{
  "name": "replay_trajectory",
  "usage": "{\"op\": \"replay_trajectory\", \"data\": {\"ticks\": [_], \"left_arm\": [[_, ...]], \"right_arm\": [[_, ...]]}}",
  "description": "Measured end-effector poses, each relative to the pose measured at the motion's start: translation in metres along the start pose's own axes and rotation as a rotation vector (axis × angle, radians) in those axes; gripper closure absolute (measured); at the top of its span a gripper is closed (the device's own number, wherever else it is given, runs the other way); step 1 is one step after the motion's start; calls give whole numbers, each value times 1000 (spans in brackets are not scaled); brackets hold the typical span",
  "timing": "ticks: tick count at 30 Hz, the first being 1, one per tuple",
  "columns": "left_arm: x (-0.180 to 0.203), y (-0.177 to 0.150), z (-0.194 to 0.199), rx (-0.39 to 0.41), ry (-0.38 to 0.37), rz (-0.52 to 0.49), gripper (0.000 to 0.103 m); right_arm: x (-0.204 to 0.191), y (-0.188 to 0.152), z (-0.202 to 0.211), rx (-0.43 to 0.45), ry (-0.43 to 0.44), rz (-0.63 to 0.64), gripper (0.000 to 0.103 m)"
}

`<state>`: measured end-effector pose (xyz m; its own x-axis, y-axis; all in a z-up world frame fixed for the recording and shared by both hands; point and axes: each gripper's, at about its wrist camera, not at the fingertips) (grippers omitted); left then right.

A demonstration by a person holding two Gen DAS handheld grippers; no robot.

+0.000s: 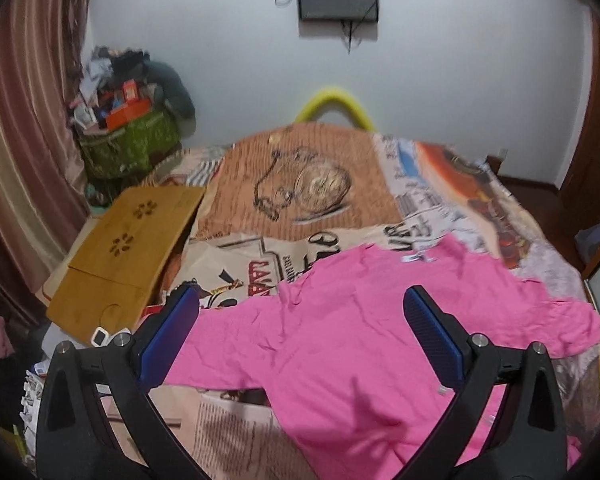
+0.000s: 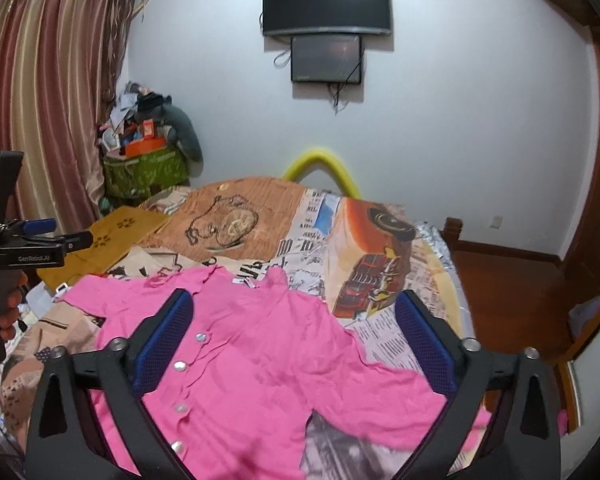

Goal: Fold small clothes

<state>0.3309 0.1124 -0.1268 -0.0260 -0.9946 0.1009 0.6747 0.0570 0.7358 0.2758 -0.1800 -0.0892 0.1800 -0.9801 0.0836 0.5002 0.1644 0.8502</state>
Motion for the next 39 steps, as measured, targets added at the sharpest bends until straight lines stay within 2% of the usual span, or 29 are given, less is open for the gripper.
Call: {"op": "replay_trajectory", "data": {"ticks": [7, 10, 12, 15, 17, 19, 22, 25, 27, 28, 30, 32, 34, 39], "left_arm": [[-41, 11, -84, -125, 18, 48, 0], [-55, 12, -114, -174, -11, 82, 0], [-60, 12, -138, -206, -32, 90, 1], [-63, 10, -169, -255, -23, 81, 5], [-65, 8, -186, -286, -17, 73, 14], [-67, 5, -206, -321, -6, 72, 18], [-71, 0, -225, -358, -30, 94, 25], [-72, -6, -237, -389, -76, 120, 34], [-71, -12, -244, -421, -117, 142, 51], [-70, -13, -245, -423, -140, 157, 56], [-68, -13, -244, -426, -162, 177, 79], [-64, -11, -244, -435, -153, 170, 89], [-59, -10, -242, -442, -129, 144, 95], [-45, 1, -224, -379, -44, 21, 96]], "right_arm": [[15, -4, -86, -193, 30, -4, 32], [21, -9, -116, -256, 45, -10, 35], [23, -13, -136, -296, 67, -7, 40], [23, -14, -161, -346, 96, 2, 45], [21, -15, -177, -378, 114, 3, 46], [19, -16, -192, -398, 132, 11, 49], [9, -19, -206, -419, 144, 52, 51], [-2, -22, -216, -418, 142, 116, 57], [-7, -23, -223, -408, 117, 154, 60], [-10, -23, -224, -400, 104, 172, 63], [-14, -23, -226, -384, 76, 207, 72], [-16, -23, -227, -374, 51, 225, 90], [-17, -23, -227, -370, 50, 238, 95], [-16, -20, -221, -342, 27, 286, 98]]}}
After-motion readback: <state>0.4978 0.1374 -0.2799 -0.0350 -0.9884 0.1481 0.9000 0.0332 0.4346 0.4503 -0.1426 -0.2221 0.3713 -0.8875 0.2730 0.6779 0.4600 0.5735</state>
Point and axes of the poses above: each gripper's, at about its wrist camera, not at the fingertips, and z roughly against the way its jaws point, x to its right, y to its top, and after that the axes turned 13 degrees about -y, right-handed
